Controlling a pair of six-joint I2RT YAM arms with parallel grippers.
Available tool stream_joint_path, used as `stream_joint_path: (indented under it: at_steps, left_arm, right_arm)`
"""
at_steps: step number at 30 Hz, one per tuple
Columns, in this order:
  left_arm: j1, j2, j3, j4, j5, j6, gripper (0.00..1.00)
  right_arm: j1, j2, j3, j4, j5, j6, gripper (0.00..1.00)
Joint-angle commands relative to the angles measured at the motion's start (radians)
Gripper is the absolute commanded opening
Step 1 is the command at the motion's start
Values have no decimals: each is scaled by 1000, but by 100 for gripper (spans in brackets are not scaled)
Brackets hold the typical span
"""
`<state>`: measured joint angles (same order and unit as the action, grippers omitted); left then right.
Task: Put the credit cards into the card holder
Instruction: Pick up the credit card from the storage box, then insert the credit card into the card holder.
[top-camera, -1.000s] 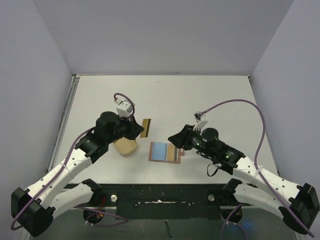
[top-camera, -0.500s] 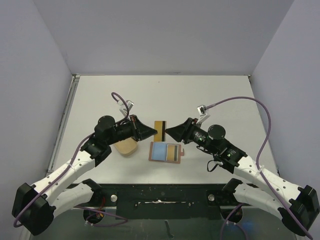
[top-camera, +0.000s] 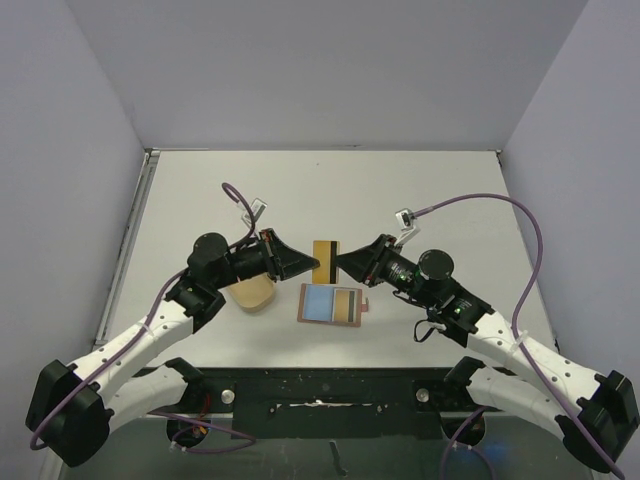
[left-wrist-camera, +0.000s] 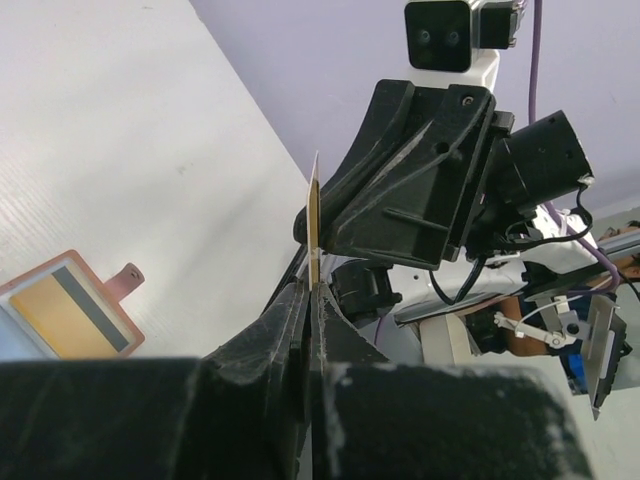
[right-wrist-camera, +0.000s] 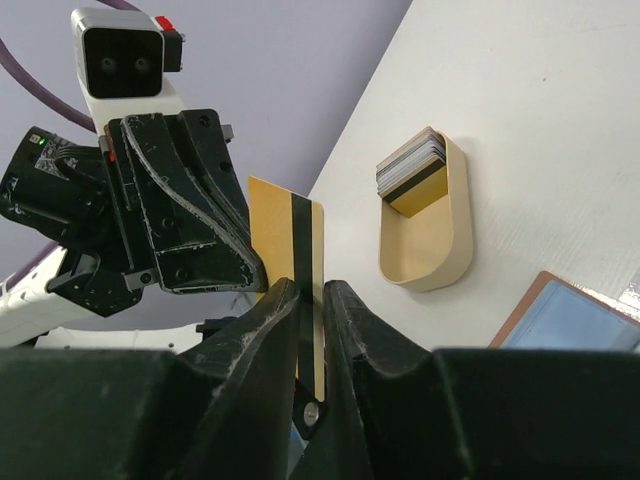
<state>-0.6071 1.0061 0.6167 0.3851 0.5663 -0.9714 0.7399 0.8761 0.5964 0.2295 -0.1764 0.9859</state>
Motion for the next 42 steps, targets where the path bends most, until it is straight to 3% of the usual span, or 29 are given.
stream_joint_path:
  at_steps: [1,5,15,19,22,28,42]
  left_arm:
    - [0,-4,-6,77,24,-20,0]
    - [0,-10,-13,69,9,-28,2]
    - [2,-16,-3,-49,-62,24,39]
    - [1,-16,25,-191,-157,97,44]
    - [0,-4,37,-291,-239,145,44]
    - [-26,61,37,-407,-401,175,33]
    - [-187,280,133,-538,-581,260,15]
  right_arm:
    - [-8,-13,-14,99,-19,15,15]
    - [-11,-14,-32,131,-38,22,0]
    - [-17,-42,-78,124,-13,31,0]
    - [-19,-65,-88,47,39,14,0]
    - [-26,-62,-93,-23,74,-1,0]
    - [-61,2,-67,-159,98,-39,0]
    - [-143,253,-108,-89,-83,-1,0]
